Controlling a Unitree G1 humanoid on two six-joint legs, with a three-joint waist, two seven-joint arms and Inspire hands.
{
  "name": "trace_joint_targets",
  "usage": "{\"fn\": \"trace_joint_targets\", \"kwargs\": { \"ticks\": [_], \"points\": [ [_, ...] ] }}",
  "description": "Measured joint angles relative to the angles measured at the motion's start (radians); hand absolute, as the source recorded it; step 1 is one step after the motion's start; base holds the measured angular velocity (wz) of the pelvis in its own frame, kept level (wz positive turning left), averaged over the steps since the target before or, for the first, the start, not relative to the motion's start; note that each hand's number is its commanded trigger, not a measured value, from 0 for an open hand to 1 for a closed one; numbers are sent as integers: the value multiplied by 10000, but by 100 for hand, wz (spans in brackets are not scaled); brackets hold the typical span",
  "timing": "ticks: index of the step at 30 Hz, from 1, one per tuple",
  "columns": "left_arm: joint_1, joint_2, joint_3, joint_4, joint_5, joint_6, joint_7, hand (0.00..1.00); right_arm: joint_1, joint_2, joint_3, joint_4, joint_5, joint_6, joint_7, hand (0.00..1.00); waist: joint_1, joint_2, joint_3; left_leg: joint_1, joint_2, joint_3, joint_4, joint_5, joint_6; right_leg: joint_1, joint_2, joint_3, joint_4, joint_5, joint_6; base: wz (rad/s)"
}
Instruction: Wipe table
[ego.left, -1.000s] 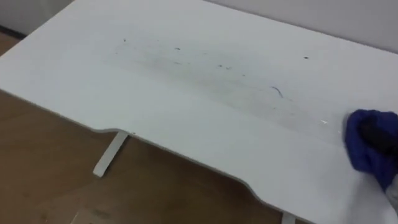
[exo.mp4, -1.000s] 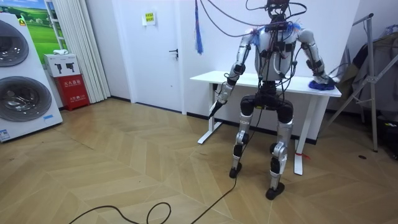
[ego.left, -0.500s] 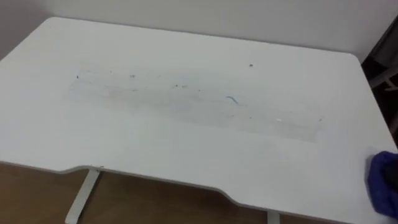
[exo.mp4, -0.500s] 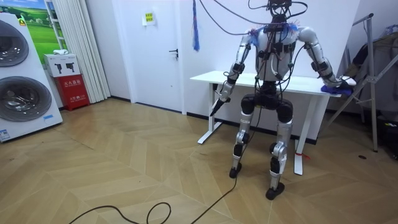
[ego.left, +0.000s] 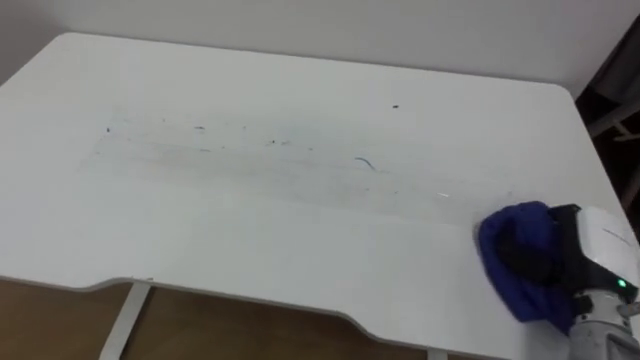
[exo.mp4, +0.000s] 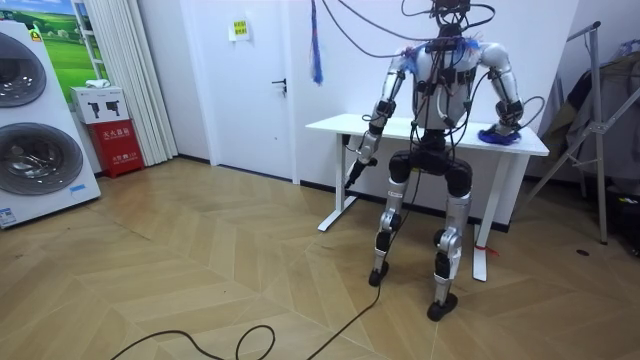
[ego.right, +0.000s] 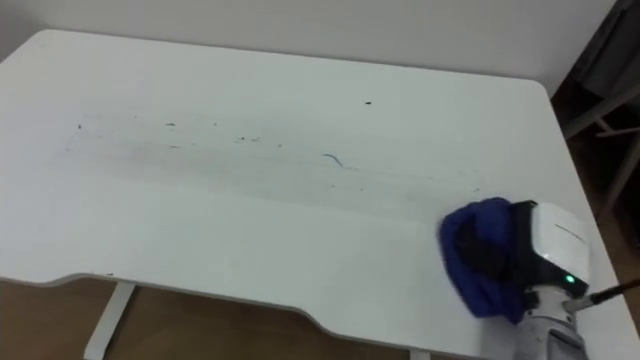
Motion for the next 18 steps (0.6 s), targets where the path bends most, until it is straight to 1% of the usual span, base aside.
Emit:
{"fn": "trace_joint_targets", "kwargs": {
  "ticks": [1, 2, 3, 4, 5, 6, 8, 9, 10, 11, 15, 18],
  "points": [
    [4, -7, -49, -31, -1, 39, 2, 0, -9, 47, 106, -41, 0, -1, 25, 100, 36, 8, 0, 8, 0, 0, 0, -7, 0, 7, 0, -2, 0, 0, 0, 0],
    [19, -40, -52, -127, 0, 69, 24, 0, -52, 174, 179, -52, 0, 7, 49, 93, 56, 15, -1, 11, 0, -4, 1, -12, 0, 13, 0, -16, 6, 0, 0, 0],
    [20, -74, -52, -206, 2, 88, 75, 0, -114, 251, 191, -38, 0, 7, 107, 64, 51, 28, -1, 9, 0, -6, 0, -16, 1, 12, 0, -33, 8, 0, 1, 0],
    [21, -91, -52, -241, 4, 105, 117, 0, -140, 272, 195, -26, 0, 11, 124, 20, 55, 37, -5, 10, 0, -6, 0, -17, 1, 13, -1, -39, 11, 1, 1, 0],
    [22, -119, -51, -291, 11, 151, 204, 0, -168, 297, 188, -19, -1, 20, 187, 20, 52, 57, -12, 15, 0, -16, 1, -20, 1, 33, -2, -65, 14, 1, 1, 4],
    [20, -126, -49, -374, 21, 210, 217, 0, -178, 325, 188, 8, -1, 15, 218, 0, -10, 78, -13, 21, 0, -49, 11, -20, 1, 92, -2, -139, 10, 1, 1, 7],
    [11, -141, -46, -434, 98, 231, 236, 0, -178, 449, 123, 55, 0, 14, 240, 0, -146, 104, -21, 92, 0, -89, 21, -21, 0, 187, -5, -286, -7, 0, 3, 8],
    [13, -163, -46, -466, 119, 234, 248, 0, -170, 554, 67, 88, 0, 24, 319, 0, -152, 128, -28, 153, 0, -89, 18, -28, -6, 256, -4, -294, -28, -4, 8, 3],
    [11, -179, -46, -488, 123, 237, 248, 0, -169, 569, 47, 113, -6, 22, 316, 0, -180, 136, -25, 189, 0, -89, 12, -31, -7, 310, -1, -294, -62, -4, 9, 0],
    [-4, -194, -46, -547, 126, 238, 248, 0, -171, 569, 8, 184, -154, -12, 320, 0, -190, 132, -57, 200, -1, -88, 10, -35, -7, 340, 4, -296, -81, -5, 10, 0],
    [-183, -208, -33, -717, 114, 220, 247, 0, -220, 604, -6, 538, -729, -240, 320, 0, -205, 37, -128, 236, -1, -85, 20, -34, -6, 373, 4, -276, -80, -4, 10, 0],
    [-405, -209, -41, -667, 45, 208, 250, 0, -208, 603, -3, 738, -699, -402, 353, 0, -238, -32, -117, 368, -1, -86, -6, -44, -6, 498, 3, -259, -99, -5, 11, 0]
  ]
}}
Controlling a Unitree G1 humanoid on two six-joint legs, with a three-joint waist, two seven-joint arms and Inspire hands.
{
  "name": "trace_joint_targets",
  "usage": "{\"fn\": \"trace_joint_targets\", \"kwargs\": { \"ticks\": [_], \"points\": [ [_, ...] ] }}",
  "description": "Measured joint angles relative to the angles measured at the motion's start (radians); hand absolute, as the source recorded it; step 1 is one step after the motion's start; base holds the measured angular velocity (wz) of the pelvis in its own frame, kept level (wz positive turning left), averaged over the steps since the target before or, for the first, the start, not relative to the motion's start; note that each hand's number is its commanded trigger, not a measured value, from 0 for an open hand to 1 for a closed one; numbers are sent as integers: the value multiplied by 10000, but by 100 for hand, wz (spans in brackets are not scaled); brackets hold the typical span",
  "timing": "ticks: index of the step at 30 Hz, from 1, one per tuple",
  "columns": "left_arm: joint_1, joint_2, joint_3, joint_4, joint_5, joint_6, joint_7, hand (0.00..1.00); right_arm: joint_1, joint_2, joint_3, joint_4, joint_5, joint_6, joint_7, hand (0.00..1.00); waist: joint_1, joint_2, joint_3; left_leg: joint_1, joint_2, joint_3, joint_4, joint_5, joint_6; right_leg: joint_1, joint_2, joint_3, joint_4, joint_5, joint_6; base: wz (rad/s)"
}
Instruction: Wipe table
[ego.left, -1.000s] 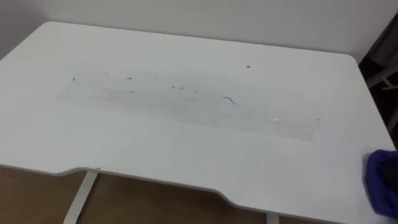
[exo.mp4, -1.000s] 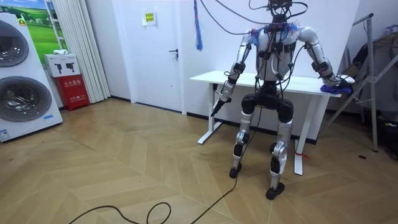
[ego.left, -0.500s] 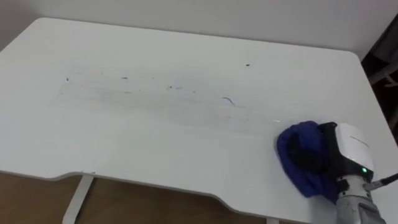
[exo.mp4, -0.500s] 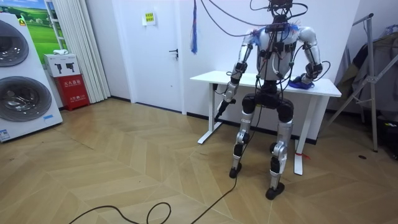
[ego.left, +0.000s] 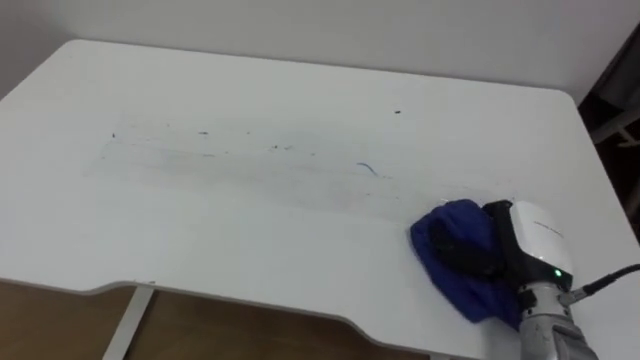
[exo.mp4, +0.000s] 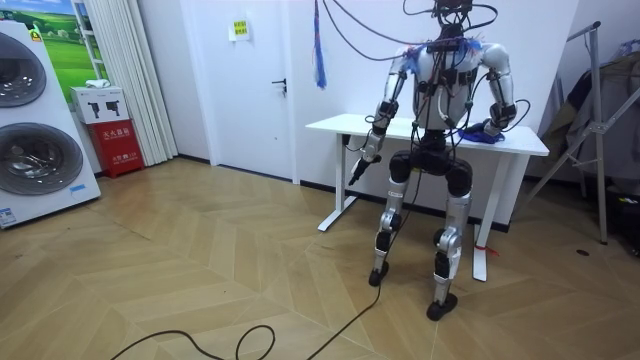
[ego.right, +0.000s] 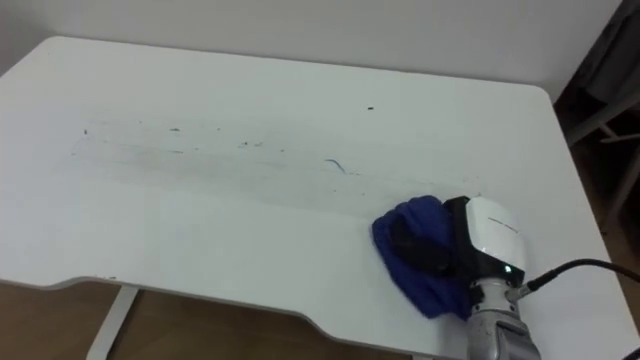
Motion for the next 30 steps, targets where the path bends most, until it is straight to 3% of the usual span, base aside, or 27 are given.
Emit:
{"fn": "trace_joint_targets", "kwargs": {
  "ticks": [4, 10, 15, 24, 30],
  "points": [
    [-203, -9, 14, 145, -35, 2, 0, 0, -10, 1, -3, 30, 0, -23, 296, 0, -83, -80, 3, 129, 0, 27, -9, -13, 5, 91, -3, 17, -1, 0, 1, 0],
    [-586, -21, 30, 147, -461, -23, 0, 0, 34, 210, -196, -174, -296, -153, 635, 0, -529, -238, 24, 194, 1, 119, 16, -27, 9, 117, -7, 119, -2, -5, 9, -4],
    [-953, -110, 31, 308, -1061, -405, 2, 0, 62, 211, -381, -631, -244, -231, 901, 0, -842, -321, 10, 264, 2, 431, -28, -60, 52, -45, -45, 462, 49, 5, 20, -18],
    [-1078, -184, 212, 658, -1579, -655, -62, 0, 65, 198, -1841, -1908, 222, -282, 949, 0, -1123, -199, 38, 548, 27, 871, -187, -104, 67, -167, -67, 851, 150, 10, 33, -15],
    [-1032, -179, 231, 665, -1581, -738, -77, 0, 65, 198, -2019, -2720, 485, -342, 949, 0, -1262, -201, 44, 663, 55, 971, -306, -105, 65, -178, -47, 900, 153, 11, 33, -4]
  ]
}}
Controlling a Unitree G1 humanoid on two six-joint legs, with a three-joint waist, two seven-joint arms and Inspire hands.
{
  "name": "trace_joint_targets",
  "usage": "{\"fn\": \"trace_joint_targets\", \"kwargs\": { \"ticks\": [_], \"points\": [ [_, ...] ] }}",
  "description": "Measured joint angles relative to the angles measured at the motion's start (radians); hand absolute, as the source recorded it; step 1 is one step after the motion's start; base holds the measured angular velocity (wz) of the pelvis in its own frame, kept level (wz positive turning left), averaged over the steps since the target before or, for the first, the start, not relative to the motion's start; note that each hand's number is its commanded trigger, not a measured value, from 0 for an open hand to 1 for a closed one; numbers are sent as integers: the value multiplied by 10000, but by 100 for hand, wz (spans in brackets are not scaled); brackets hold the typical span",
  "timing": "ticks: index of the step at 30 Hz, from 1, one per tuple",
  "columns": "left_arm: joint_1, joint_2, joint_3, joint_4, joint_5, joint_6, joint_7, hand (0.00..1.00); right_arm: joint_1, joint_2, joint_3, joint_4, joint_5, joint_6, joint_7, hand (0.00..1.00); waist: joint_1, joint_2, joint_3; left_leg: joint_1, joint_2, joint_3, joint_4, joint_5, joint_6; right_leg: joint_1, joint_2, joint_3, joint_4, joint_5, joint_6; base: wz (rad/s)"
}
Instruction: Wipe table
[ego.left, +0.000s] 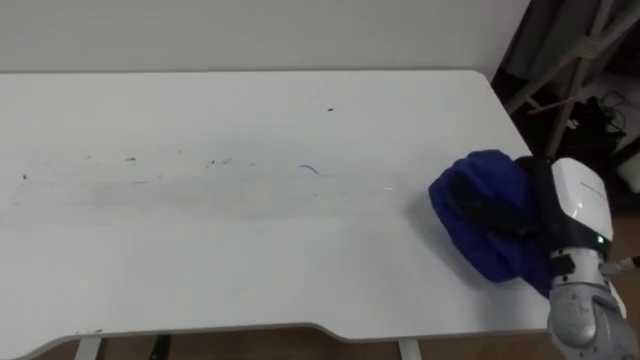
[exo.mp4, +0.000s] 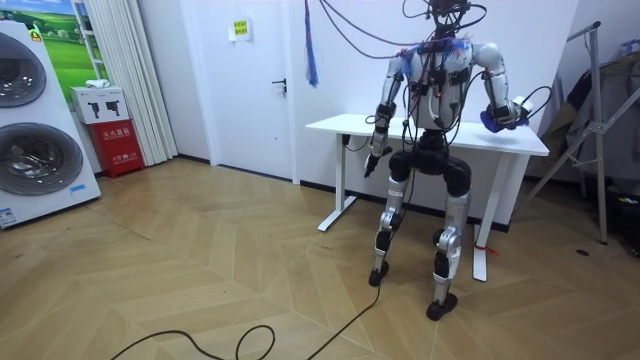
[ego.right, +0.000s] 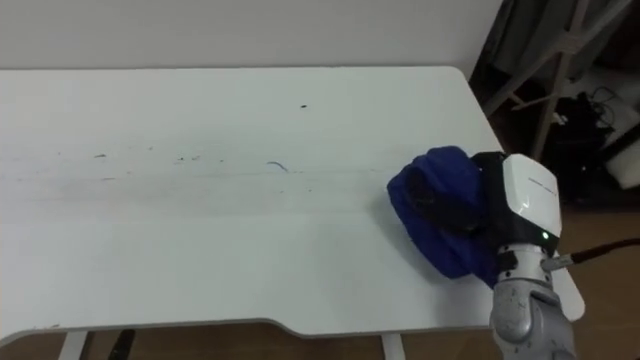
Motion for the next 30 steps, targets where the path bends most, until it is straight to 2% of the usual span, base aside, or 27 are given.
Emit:
{"fn": "trace_joint_targets", "kwargs": {
  "ticks": [1, 2, 3, 4, 11, 21, 22, 23, 24, 30],
  "points": [
    [9, 0, 0, 0, 0, -6, 2, 0, 0, 0, 0, -34, 2, 0, 0, 0, 8, 3, -1, 26, 6, 36, -7, 0, -1, 0, 4, 37, 5, 0, 0, -13],
    [21, 0, 7, 0, -11, -16, 5, 0, 0, 1, 2, -107, 39, 0, 2, 33, 35, 13, -8, 48, 14, 87, -7, -2, -2, 2, 10, 93, 17, 0, 0, -11],
    [19, 0, 7, -1, -17, -32, 5, 0, 0, 0, 1, -197, 109, 0, 3, 97, 60, 13, -10, 55, 17, 114, -7, -2, -2, -3, 13, 119, 21, 1, -1, -9],
    [19, 0, 6, -1, -17, -38, 2, 0, 0, 1, 2, -243, 144, 0, 3, 100, 59, 13, -9, 59, 19, 133, -7, -2, -2, -8, 15, 140, 22, 1, -2, -7],
    [11, 0, 6, 43, -19, -118, -188, 0, 0, 0, 38, -307, 570, 3, 116, 100, 64, 5, -12, 86, 55, 181, -8, -8, -12, -20, 43, 180, 29, 6, -5, -2],
    [-18, -1, 56, 65, -15, -186, -293, 0, 14, 3, 667, -407, 685, 3, 975, 100, 449, 15, -14, 88, 72, 221, -8, -19, -23, -38, 56, 209, 31, 6, -6, -1],
    [-17, -1, 76, 65, -14, -187, -306, 0, 15, 3, 668, -407, 678, 3, 992, 64, 474, 15, -14, 83, 72, 221, -7, -19, -23, -42, 56, 209, 31, 6, -6, 0],
    [-10, -1, 130, 66, -16, -188, -378, 0, 15, 3, 668, -407, 663, 3, 1017, 2, 487, 17, -15, 68, 72, 220, -6, -19, -23, -49, 55, 209, 31, 6, -7, 0],
    [-2, -1, 191, 78, -17, -192, -401, 0, 19, 4, 673, -407, 663, 2, 1081, 0, 505, 18, -16, 61, 72, 217, -4, -19, -23, -50, 55, 208, 31, 6, -7, 0],
    [-23, -1, 172, 402, -15, -243, -371, 0, 194, 8, 1161, -404, 360, -1, 1121, 0, 516, 86, -39, -36, 72, 212, -9, -19, -23, -154, 57, 200, 32, 6, -7, 0]
  ]
}}
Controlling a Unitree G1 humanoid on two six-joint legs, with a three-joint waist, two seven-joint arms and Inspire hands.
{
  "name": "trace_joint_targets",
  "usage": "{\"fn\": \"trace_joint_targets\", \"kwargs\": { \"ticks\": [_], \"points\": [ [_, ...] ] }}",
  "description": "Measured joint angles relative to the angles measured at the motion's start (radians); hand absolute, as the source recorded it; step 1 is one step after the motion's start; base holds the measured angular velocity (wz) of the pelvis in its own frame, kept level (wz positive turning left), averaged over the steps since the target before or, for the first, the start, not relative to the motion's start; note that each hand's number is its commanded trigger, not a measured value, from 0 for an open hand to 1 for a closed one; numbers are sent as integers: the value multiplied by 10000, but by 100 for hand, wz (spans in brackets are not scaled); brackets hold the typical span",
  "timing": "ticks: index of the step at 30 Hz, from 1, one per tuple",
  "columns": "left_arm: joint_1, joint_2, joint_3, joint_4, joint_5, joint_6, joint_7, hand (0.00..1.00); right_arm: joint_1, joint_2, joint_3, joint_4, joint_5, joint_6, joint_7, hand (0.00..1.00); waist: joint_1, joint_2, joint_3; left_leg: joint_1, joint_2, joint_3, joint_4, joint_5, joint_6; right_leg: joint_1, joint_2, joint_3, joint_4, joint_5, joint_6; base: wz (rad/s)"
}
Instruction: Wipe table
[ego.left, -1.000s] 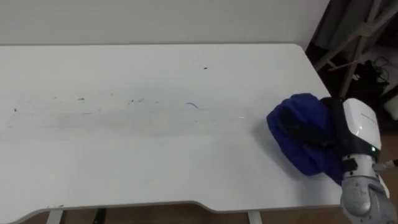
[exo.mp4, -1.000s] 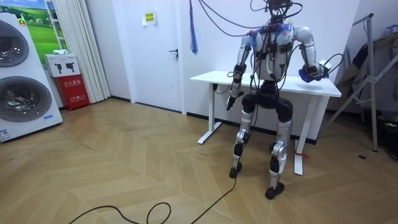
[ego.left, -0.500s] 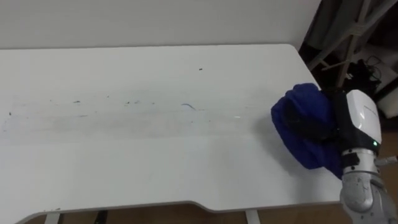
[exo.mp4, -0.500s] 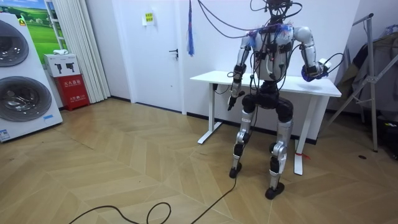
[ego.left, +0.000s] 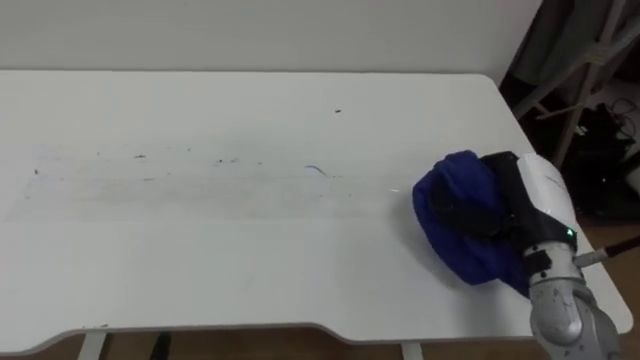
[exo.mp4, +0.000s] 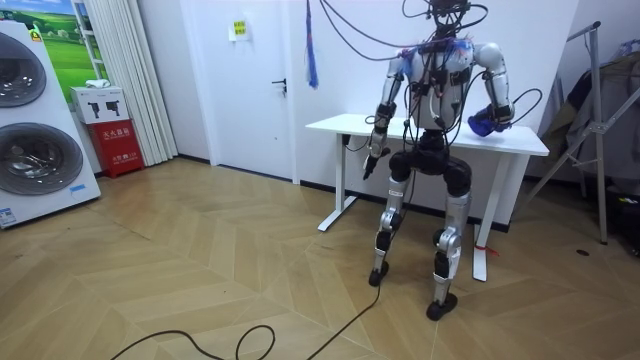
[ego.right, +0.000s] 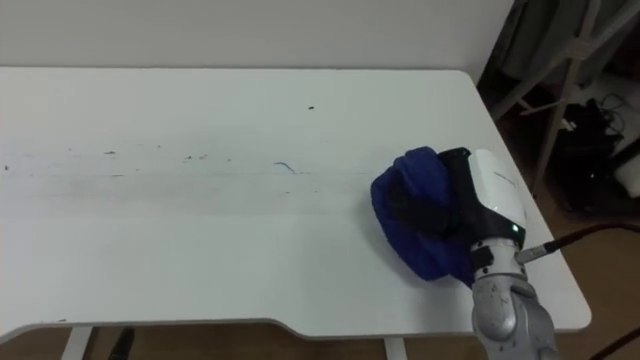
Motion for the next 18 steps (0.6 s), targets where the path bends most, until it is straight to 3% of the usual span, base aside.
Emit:
{"fn": "trace_joint_targets", "kwargs": {
  "ticks": [6, 18],
  "points": [
    [-2, 0, 90, 50, -2, -181, -29, 0, 5, 2, 15, 2, -103, -6, 113, 0, -2, -11, 3, 8, -1, 1, 1, 1, 1, 6, -1, 10, -4, 0, 0, 0],
    [22, 3, 130, 385, 6, -183, 6, 0, 4, -4, -398, 39, 495, -75, -401, 0, -131, -166, 46, 36, -2, -55, 8, 0, 0, 144, 2, -51, -21, 0, 0, 1]
  ]
}}
